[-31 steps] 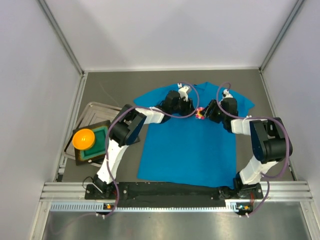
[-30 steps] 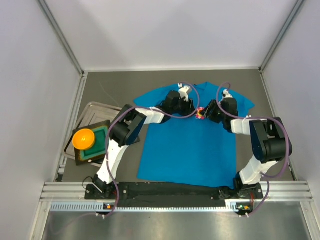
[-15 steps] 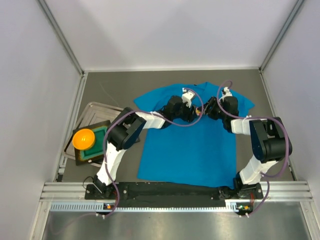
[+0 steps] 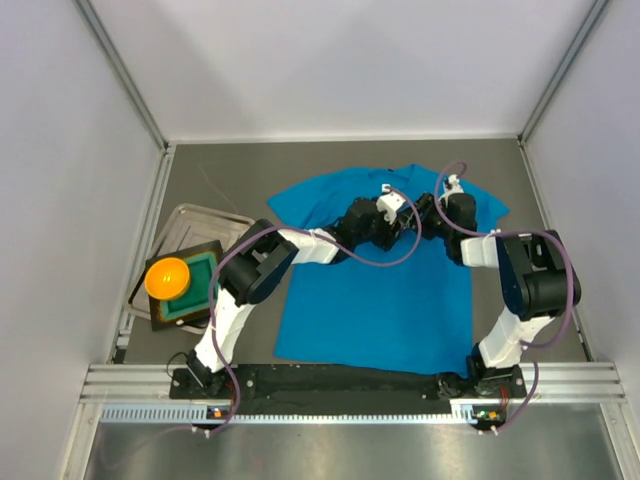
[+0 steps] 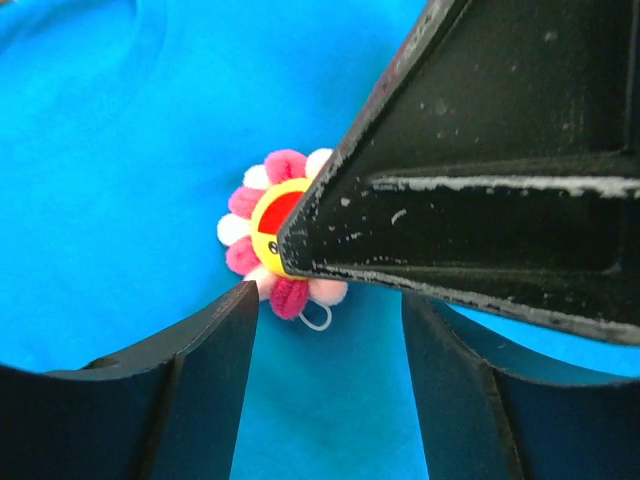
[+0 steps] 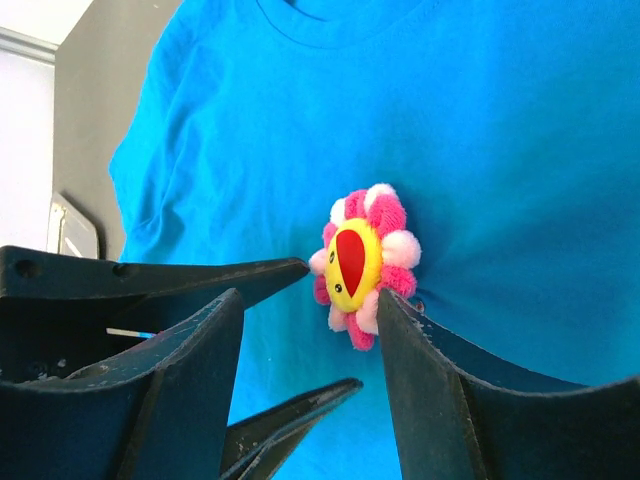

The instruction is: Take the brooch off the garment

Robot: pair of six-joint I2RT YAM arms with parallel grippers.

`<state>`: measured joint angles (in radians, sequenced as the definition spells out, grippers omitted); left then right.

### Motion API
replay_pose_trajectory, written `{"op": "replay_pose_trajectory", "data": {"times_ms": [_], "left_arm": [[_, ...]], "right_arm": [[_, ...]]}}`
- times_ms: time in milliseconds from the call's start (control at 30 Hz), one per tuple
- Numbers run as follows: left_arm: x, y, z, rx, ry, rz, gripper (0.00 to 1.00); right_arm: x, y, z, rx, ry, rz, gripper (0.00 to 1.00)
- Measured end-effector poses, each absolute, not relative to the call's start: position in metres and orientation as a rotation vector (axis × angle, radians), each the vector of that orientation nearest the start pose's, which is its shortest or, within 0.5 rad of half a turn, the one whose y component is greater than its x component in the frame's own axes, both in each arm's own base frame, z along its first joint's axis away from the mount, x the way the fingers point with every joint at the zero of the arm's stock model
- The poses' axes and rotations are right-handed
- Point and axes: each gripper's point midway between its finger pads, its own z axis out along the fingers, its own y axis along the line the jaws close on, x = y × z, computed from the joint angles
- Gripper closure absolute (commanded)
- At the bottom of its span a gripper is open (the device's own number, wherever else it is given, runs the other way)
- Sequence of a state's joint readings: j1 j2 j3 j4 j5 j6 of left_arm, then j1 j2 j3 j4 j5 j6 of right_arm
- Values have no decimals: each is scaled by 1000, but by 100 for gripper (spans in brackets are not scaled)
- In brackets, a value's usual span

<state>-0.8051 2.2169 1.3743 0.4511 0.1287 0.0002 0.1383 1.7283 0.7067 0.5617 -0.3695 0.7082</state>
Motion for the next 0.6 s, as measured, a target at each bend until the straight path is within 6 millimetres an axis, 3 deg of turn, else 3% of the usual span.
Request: {"op": "replay_pose_trajectory", "data": {"times_ms": [133,367,433,600], "left_arm": [[411,-449,57,844,1798,-586,55],[423,-444,63,797,1782,-521,61],[424,-443,63,789,1784,-512,62],[426,-441,64,753,1792,-509,51]], "right_arm": [[415,146,68,364,2084,898,44],[414,140,65,377,2088,877,42],[412,136,63,386,2101,845,40],[400,112,61,374,2194,622,32]]}}
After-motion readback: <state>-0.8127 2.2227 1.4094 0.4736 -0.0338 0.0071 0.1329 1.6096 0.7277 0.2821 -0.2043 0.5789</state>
